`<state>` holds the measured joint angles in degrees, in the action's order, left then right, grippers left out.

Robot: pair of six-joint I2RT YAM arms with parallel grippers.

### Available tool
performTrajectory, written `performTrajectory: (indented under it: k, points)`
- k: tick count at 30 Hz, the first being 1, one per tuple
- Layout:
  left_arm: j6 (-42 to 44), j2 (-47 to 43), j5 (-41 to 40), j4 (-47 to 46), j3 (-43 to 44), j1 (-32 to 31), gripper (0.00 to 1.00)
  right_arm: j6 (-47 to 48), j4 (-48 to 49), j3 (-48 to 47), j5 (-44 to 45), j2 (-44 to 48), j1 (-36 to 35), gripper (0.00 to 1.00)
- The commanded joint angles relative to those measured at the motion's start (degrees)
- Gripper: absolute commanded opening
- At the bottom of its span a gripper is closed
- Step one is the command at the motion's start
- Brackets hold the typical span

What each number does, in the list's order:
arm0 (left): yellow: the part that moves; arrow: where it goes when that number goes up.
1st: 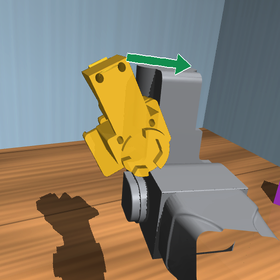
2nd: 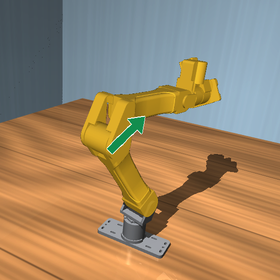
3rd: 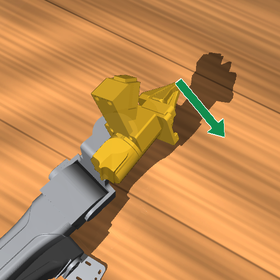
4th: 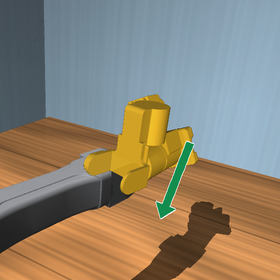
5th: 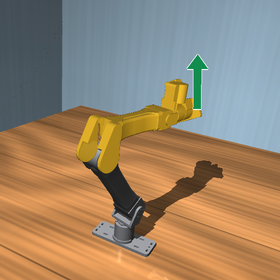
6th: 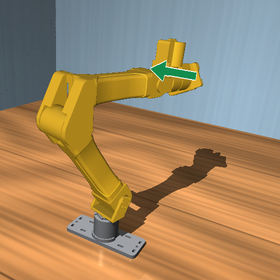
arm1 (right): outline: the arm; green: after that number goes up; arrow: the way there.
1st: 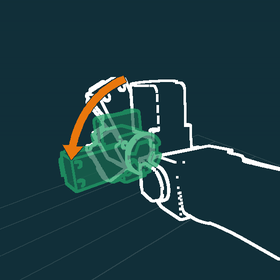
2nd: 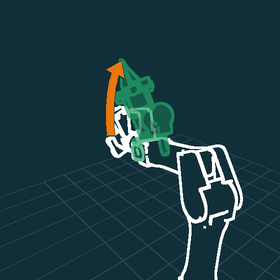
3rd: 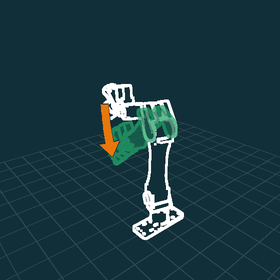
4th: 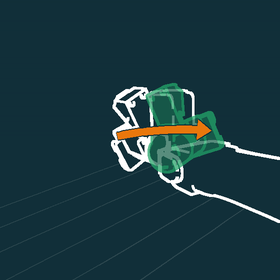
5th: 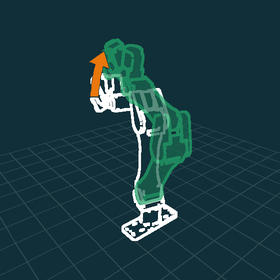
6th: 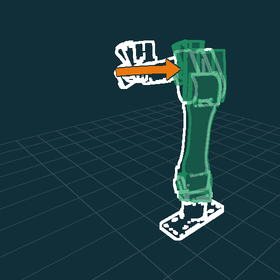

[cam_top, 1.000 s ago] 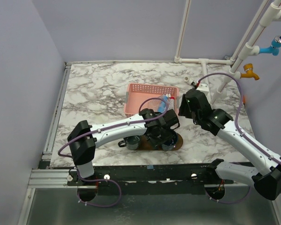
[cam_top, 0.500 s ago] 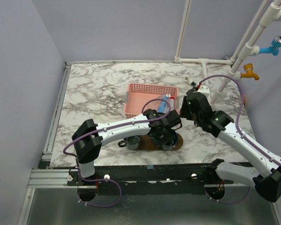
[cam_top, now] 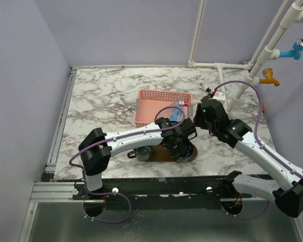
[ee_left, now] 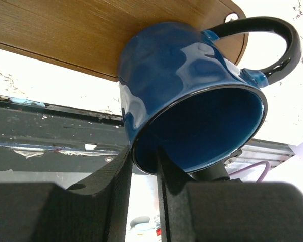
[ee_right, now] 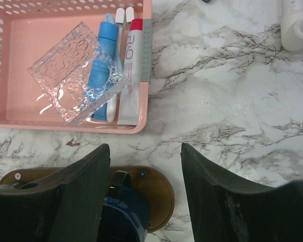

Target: Prepare toiletry sets of a toothbrush and toothpaste on the tray

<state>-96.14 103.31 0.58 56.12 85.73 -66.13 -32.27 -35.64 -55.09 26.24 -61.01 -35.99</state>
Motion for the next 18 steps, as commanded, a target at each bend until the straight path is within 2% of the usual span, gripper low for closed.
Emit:
performTrajectory:
  k: [1,6,12,18]
  points:
    - [1.0,0.3,1.2,-0.3,1.4,-0.4,0.22,0.4,0.8,0.7,-0.3,0.9,0.3,0.62]
    - [1.5,0.0,0.8,-0.3,1.3,-0.1,0.16,0.2,0.8,0.2,-0.4,1.0,0.2,0.62]
    - [3.0,-1.1,-0.1,-0.8,0.8,0.5,0.0,0.1,0.0,-0.3,-0.2,1.2,0.3,0.62]
    - [7.9,-3.4,-3.4,-3.0,0.5,0.6,0.0,0.2,-0.9,-1.3,0.2,1.3,0.2,0.62]
